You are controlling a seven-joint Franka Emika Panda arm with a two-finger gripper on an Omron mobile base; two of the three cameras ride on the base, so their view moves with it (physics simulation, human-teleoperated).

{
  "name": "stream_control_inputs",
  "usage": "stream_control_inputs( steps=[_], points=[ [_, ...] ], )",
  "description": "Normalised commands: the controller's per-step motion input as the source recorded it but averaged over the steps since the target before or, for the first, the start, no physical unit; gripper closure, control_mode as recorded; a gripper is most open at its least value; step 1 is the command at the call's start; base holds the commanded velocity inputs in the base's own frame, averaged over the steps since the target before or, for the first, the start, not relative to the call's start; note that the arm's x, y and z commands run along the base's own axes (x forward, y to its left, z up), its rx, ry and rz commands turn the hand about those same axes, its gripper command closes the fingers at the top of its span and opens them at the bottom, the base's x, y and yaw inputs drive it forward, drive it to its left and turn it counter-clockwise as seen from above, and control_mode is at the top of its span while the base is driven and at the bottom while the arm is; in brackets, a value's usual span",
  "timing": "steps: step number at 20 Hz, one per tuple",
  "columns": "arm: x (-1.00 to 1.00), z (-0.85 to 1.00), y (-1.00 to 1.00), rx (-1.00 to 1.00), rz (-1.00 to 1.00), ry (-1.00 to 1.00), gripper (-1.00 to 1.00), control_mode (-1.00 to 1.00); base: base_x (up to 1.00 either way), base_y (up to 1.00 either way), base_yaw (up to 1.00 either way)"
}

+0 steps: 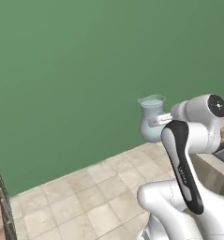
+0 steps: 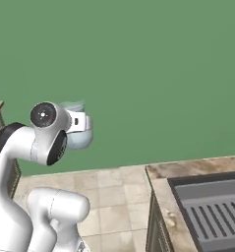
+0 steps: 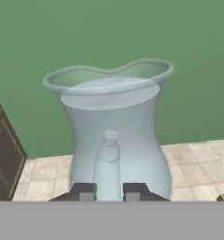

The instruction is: Move the jam and bread from the second highest shelf to the top shelf to make space. Then, place the pitcher from the counter on the cleared second highest shelf.

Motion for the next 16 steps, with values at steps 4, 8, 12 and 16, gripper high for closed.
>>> stream_control_inputs(
  steps=[4,8,12,16],
  points=[
    [0.0,0.0,0.0,0.0,0.0,0.0,1.0,1.0,1.0,0.0,-0.34],
    [0.0,0.0,0.0,0.0,0.0,0.0,1.0,1.0,0.94,0.0,-0.38],
    [0.0,0.0,0.0,0.0,0.0,0.0,1.0,1.0,0.81,0.0,-0.4],
    [0.0,0.0,0.0,0.0,0.0,0.0,1.0,1.0,0.81,0.0,-0.42]
  ],
)
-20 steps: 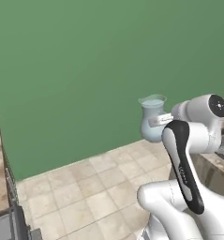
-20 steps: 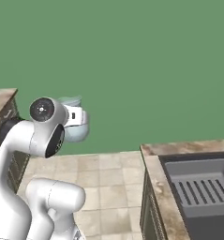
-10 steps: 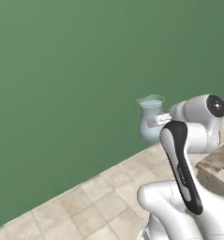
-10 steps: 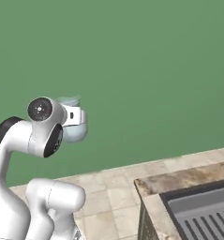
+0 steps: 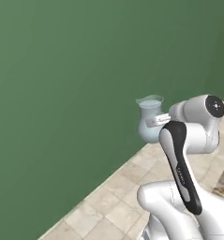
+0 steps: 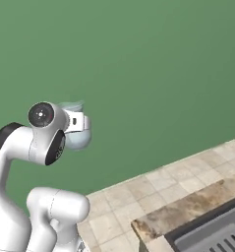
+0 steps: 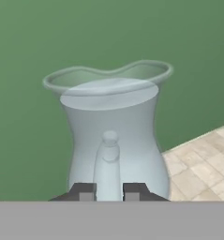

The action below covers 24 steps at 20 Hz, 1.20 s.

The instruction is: Move the jam and bread from the second highest shelf to the top shelf to make space. Then, place the pitcher from the counter on the cleared second highest shelf.

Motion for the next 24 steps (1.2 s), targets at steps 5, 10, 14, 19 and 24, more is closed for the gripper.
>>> stream_control_inputs(
  steps=[5,10,14,19,24],
  points=[
    [0.0,0.0,0.0,0.0,0.0,0.0,1.0,1.0,0.78,0.0,-0.43],
    [0.0,0.0,0.0,0.0,0.0,0.0,1.0,1.0,0.77,0.0,-0.42],
    [0.0,0.0,0.0,0.0,0.0,0.0,1.0,1.0,0.77,0.0,-0.43],
    [0.0,0.0,0.0,0.0,0.0,0.0,1.0,1.0,0.81,0.0,-0.44],
    [0.0,0.0,0.0,0.0,0.0,0.0,1.0,1.0,0.87,0.0,-0.43]
  ],
)
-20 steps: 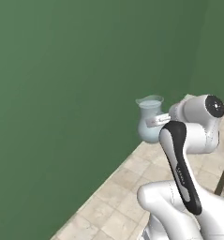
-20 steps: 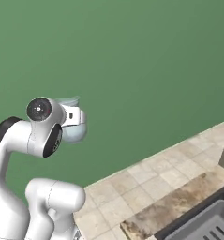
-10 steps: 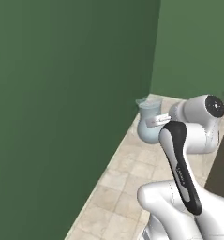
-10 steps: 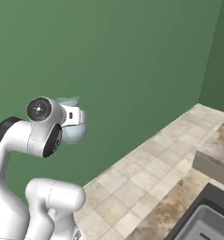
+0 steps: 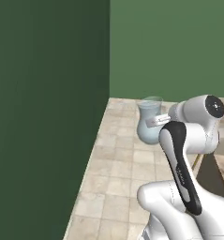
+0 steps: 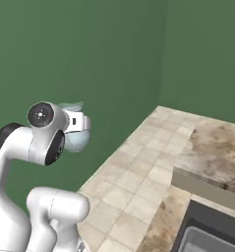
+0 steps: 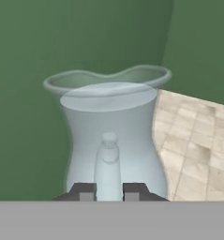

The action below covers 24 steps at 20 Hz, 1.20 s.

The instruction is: Move the jam and bread from the second highest shelf to the top shelf to make space. Then, place the pitcher from the counter on the cleared second highest shelf.

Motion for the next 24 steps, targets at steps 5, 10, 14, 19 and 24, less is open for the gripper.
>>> stream_control_inputs(
  steps=[5,10,14,19,24],
  points=[
    [0.0,0.0,0.0,0.0,0.0,0.0,1.0,1.0,0.92,0.07,-0.41],
    [0.0,0.0,0.0,0.0,0.0,0.0,1.0,1.0,1.0,0.21,-0.37],
    [0.0,0.0,0.0,0.0,0.0,0.0,1.0,1.0,1.0,0.24,-0.35],
    [0.0,0.0,0.0,0.0,0.0,0.0,1.0,1.0,1.0,0.22,-0.36],
    [0.0,0.0,0.0,0.0,0.0,0.0,1.0,1.0,1.0,0.05,-0.41]
  ],
)
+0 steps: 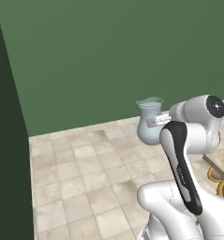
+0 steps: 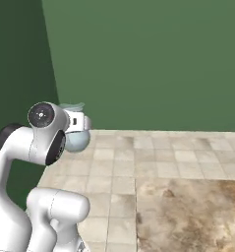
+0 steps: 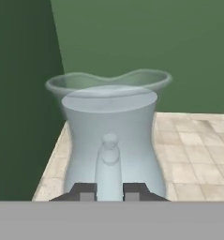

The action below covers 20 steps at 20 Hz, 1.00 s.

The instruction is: Move the jam and bread from the second highest shelf to the top shelf to make space. Then, place the pitcher from the counter on the cleared second highest shelf.

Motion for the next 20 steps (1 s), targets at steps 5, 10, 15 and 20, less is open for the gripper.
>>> stream_control_inputs(
  steps=[5,10,15,20],
  points=[
    [0.0,0.0,0.0,0.0,0.0,0.0,1.0,1.0,1.0,0.02,-0.47],
    [0.0,0.0,0.0,0.0,0.0,0.0,1.0,1.0,1.0,0.07,-0.46],
    [0.0,0.0,0.0,0.0,0.0,0.0,1.0,1.0,1.0,0.09,-0.45],
    [0.0,0.0,0.0,0.0,0.0,0.0,1.0,1.0,1.0,0.08,-0.46]
  ],
)
